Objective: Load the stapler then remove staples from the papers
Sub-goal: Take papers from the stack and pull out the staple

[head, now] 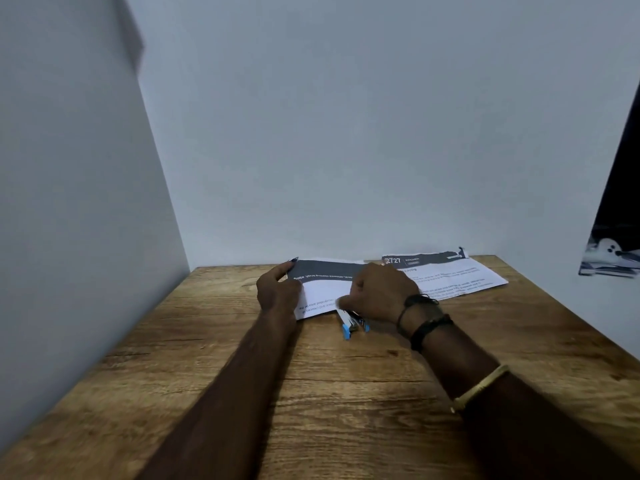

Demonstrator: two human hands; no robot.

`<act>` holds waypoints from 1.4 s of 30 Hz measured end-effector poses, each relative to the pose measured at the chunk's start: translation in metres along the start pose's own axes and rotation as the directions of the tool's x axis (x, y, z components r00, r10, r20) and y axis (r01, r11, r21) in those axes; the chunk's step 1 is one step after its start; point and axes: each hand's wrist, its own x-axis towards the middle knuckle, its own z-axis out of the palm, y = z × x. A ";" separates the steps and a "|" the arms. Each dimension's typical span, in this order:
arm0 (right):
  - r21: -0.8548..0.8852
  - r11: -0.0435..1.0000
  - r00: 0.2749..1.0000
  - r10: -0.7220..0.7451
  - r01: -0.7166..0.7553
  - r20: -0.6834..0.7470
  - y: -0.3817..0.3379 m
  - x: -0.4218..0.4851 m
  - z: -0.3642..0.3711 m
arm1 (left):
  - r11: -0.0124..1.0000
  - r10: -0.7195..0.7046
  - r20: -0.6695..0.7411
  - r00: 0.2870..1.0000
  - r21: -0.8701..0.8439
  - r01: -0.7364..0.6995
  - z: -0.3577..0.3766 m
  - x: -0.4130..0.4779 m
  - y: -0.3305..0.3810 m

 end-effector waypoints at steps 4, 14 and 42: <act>-0.176 0.984 0.999 0.005 0.002 0.042 -0.008 -0.004 0.013 | 1.000 -0.006 0.013 1.000 -0.007 0.006 0.002 0.000 -0.001; 0.216 0.969 0.904 0.019 -0.122 0.428 0.004 -0.002 -0.020 | 1.000 -0.010 -0.007 1.000 -0.030 0.010 0.003 0.011 -0.009; 0.811 0.562 0.986 -0.089 0.166 -0.140 -0.033 0.066 0.024 | 0.931 0.331 -0.010 0.943 0.167 -0.325 0.000 -0.009 -0.002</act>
